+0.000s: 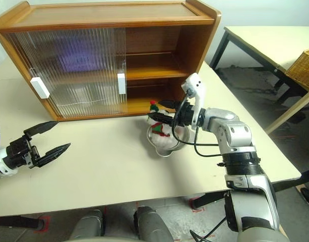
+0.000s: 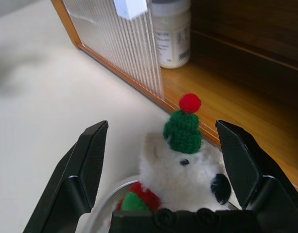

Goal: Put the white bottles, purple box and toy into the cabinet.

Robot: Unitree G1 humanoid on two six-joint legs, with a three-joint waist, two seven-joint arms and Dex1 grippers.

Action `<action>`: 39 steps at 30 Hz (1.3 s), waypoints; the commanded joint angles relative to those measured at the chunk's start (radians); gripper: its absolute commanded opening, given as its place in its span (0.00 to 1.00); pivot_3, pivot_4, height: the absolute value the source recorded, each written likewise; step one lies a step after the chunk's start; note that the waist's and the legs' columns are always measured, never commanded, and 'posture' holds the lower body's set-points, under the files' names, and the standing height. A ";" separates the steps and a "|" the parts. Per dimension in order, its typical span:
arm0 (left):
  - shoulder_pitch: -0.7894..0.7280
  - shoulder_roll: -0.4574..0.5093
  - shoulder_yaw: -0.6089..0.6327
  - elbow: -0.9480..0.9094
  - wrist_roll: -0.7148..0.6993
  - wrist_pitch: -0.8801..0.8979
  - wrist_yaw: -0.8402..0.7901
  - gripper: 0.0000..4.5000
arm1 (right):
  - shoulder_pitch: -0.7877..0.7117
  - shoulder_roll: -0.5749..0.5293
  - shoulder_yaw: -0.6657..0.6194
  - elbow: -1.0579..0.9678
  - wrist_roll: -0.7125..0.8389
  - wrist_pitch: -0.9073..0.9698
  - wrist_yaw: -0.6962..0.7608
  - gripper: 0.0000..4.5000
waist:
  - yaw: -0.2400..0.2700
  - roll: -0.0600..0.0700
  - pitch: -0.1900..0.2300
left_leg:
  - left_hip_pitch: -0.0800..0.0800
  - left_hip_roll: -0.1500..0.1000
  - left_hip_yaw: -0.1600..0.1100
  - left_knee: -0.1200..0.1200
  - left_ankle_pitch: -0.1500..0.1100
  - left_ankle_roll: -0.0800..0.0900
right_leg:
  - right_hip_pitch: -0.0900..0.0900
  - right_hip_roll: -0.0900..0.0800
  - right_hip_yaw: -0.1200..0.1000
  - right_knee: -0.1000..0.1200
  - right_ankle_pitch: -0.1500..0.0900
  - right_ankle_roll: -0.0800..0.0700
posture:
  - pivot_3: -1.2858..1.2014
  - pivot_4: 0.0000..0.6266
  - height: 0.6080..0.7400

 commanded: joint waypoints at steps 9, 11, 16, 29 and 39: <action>0.016 0.010 0.005 -0.023 -0.006 0.012 -0.004 1.00 | -0.015 0.014 0.054 0.011 -0.064 -0.001 -0.005 0.98 | 0.004 0.000 0.000 | 0.000 0.000 0.000 0.000 0.000 0.000 | 0.000 0.000 0.000 0.000 0.000 0.000 | 0.51 0.13 1.00; 0.020 0.008 0.000 -0.028 -0.005 0.015 -0.004 1.00 | -0.021 0.025 0.057 0.017 -0.075 0.002 -0.017 0.98 | 0.004 0.000 0.000 | 0.000 0.000 0.000 0.000 0.000 0.000 | 0.000 0.000 0.000 0.000 0.000 -0.001 | 0.51 0.13 1.00; 0.021 0.006 -0.001 -0.034 -0.004 0.020 -0.001 1.00 | -0.028 0.036 0.069 0.021 -0.083 0.015 -0.023 0.98 | 0.005 0.000 0.000 | 0.000 0.000 0.000 0.000 0.000 0.000 | 0.000 0.000 0.000 0.000 0.002 -0.003 | 0.51 0.13 1.00; 0.019 0.003 0.001 -0.046 -0.008 0.019 0.014 1.00 | -0.020 0.000 0.064 0.034 -0.084 0.015 0.028 0.03 | 0.009 0.000 0.000 | 0.000 0.000 0.000 -0.001 0.000 0.000 | -0.001 0.000 0.000 0.000 0.001 -0.003 | 0.51 0.13 1.00; -0.012 0.002 -0.015 -0.015 -0.002 0.014 0.004 1.00 | -0.093 -0.016 -0.113 0.010 0.125 0.195 0.053 0.01 | 0.009 0.001 0.000 | 0.000 -0.001 0.002 0.000 0.001 -0.002 | -0.001 0.000 0.000 0.000 0.001 -0.004 | 0.50 0.13 1.00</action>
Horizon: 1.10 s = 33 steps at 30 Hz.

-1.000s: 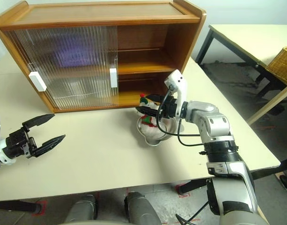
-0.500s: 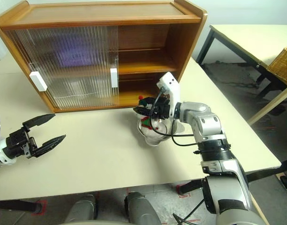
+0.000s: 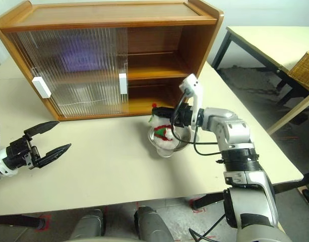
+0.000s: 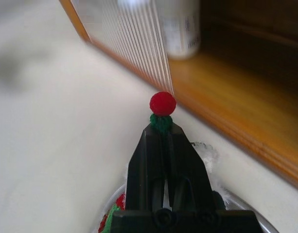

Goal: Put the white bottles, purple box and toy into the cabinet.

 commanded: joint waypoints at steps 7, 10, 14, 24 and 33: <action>-0.030 0.022 -0.001 0.043 0.010 0.000 -0.030 1.00 | -0.123 0.019 -0.262 0.033 0.216 0.080 -0.069 0.01 | -0.002 0.000 0.000 | 0.000 0.000 0.000 0.000 0.000 -0.001 | 0.000 0.000 0.000 0.000 0.000 -0.001 | 0.49 0.10 1.00; -0.038 0.028 0.002 0.056 0.009 -0.002 -0.039 1.00 | -0.182 0.043 -0.328 0.083 0.240 0.023 -0.120 0.01 | -0.005 0.000 0.000 | 0.000 0.000 0.000 0.000 0.000 -0.001 | 0.000 0.000 0.000 0.000 0.000 -0.001 | 0.49 0.10 1.00; -0.054 0.032 -0.003 0.076 0.013 -0.008 -0.051 1.00 | -0.252 0.091 -0.373 0.128 0.245 -0.095 -0.161 0.01 | -0.013 0.001 -0.001 | 0.000 0.001 -0.001 -0.001 0.000 0.000 | -0.002 0.000 0.000 0.000 0.002 -0.001 | 0.48 0.09 1.00; -0.067 0.034 0.005 0.075 0.021 -0.005 -0.050 1.00 | -0.319 0.160 -0.282 0.300 0.123 -0.354 -0.127 0.01 | -0.021 0.002 -0.001 | -0.001 0.004 -0.002 -0.001 -0.001 0.001 | -0.002 0.000 -0.001 0.000 0.003 0.001 | 0.50 0.08 1.00; -0.043 0.028 0.004 0.046 0.018 0.000 -0.028 1.00 | -0.393 0.201 -0.267 0.463 0.068 -0.506 -0.114 0.01 | -0.020 0.002 -0.001 | -0.001 0.007 -0.002 0.000 -0.001 0.001 | -0.002 0.000 -0.001 0.000 0.004 0.003 | 0.50 0.09 1.00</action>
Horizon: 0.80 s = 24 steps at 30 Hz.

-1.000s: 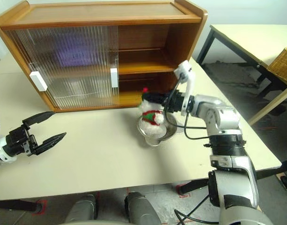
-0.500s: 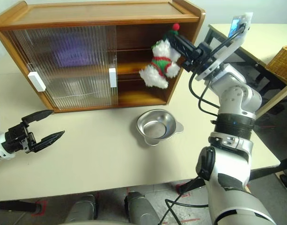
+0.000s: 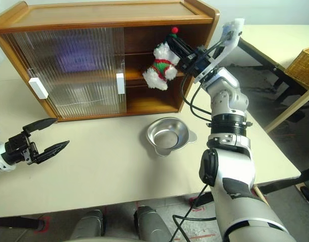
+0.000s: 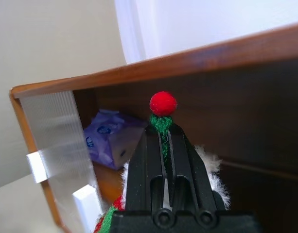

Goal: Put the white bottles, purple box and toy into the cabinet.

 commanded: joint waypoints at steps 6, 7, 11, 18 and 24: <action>-0.003 0.006 -0.005 -0.008 0.007 0.001 0.004 1.00 | -0.076 0.056 -0.047 0.110 0.003 -0.135 -0.075 0.01 | 0.002 0.000 0.000 | 0.000 0.001 0.000 0.000 0.000 0.000 | 0.000 0.000 0.000 0.000 0.000 -0.004 | 0.50 0.09 1.00; -0.004 0.006 -0.005 -0.007 0.007 0.000 0.003 1.00 | -0.081 0.058 -0.048 0.124 0.000 -0.146 -0.079 0.01 | 0.002 0.000 0.000 | 0.000 0.000 0.000 0.000 0.000 0.000 | 0.000 0.000 0.000 0.000 0.000 -0.004 | 0.50 0.09 1.00; -0.008 0.004 -0.009 0.000 0.011 -0.005 0.000 1.00 | -0.096 0.065 -0.050 0.180 -0.012 -0.187 -0.094 0.01 | 0.001 0.000 0.000 | 0.000 0.001 0.000 0.000 0.000 0.000 | 0.000 0.000 0.000 0.000 0.000 -0.004 | 0.50 0.08 1.00; -0.009 0.002 -0.007 0.009 0.015 -0.015 -0.002 1.00 | -0.156 0.098 -0.096 0.323 -0.007 -0.280 -0.168 0.01 | 0.000 0.000 0.000 | 0.000 0.001 -0.001 0.000 0.000 0.000 | 0.000 0.000 0.000 0.000 0.002 -0.003 | 0.50 0.07 1.00; 0.004 0.003 -0.003 -0.013 0.014 -0.012 0.007 1.00 | -0.207 0.111 -0.085 0.448 -0.049 -0.318 -0.228 0.01 | 0.001 0.000 0.000 | 0.000 0.001 -0.001 0.000 0.000 0.001 | 0.000 0.000 -0.001 0.000 0.002 -0.004 | 0.51 0.06 1.00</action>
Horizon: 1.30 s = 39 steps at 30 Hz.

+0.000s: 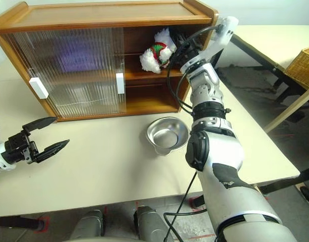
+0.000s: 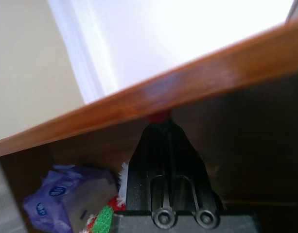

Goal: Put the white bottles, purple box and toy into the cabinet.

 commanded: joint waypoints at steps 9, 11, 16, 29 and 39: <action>0.017 0.002 -0.003 -0.032 0.008 0.002 0.019 1.00 | -0.057 0.037 0.032 0.146 -0.131 -0.124 -0.115 0.01 | 0.000 0.001 -0.001 | 0.000 0.001 -0.001 0.000 0.000 0.000 | 0.000 0.000 -0.001 0.000 0.002 0.001 | 0.51 0.06 1.00; 0.016 0.002 -0.004 -0.033 0.007 0.002 0.022 1.00 | -0.062 0.039 0.030 0.157 -0.147 -0.143 -0.139 0.01 | 0.000 0.002 -0.001 | 0.000 0.001 -0.001 0.000 0.000 0.000 | 0.000 0.000 -0.001 0.000 0.002 0.001 | 0.51 0.06 1.00; 0.005 0.005 -0.010 -0.033 0.007 0.007 0.021 1.00 | -0.078 0.050 0.013 0.170 -0.160 -0.187 -0.183 0.01 | 0.001 0.002 -0.002 | 0.000 0.002 -0.001 0.000 0.000 0.000 | 0.000 0.000 -0.001 0.000 0.002 0.000 | 0.51 0.06 1.00; 0.008 0.005 -0.012 -0.047 0.006 0.019 0.027 1.00 | -0.087 0.078 -0.050 0.170 -0.124 -0.260 -0.211 0.01 | 0.001 0.003 -0.002 | 0.000 0.005 -0.001 0.000 0.000 0.000 | -0.001 0.001 -0.002 0.001 0.003 -0.001 | 0.51 0.07 1.00; 0.025 -0.002 -0.015 -0.066 0.003 0.026 0.034 1.00 | -0.066 0.085 -0.052 0.180 -0.149 -0.235 -0.258 0.01 | 0.001 0.003 -0.002 | 0.000 0.006 -0.001 0.000 0.000 0.000 | -0.001 0.001 -0.002 0.001 0.003 -0.002 | 0.51 0.08 1.00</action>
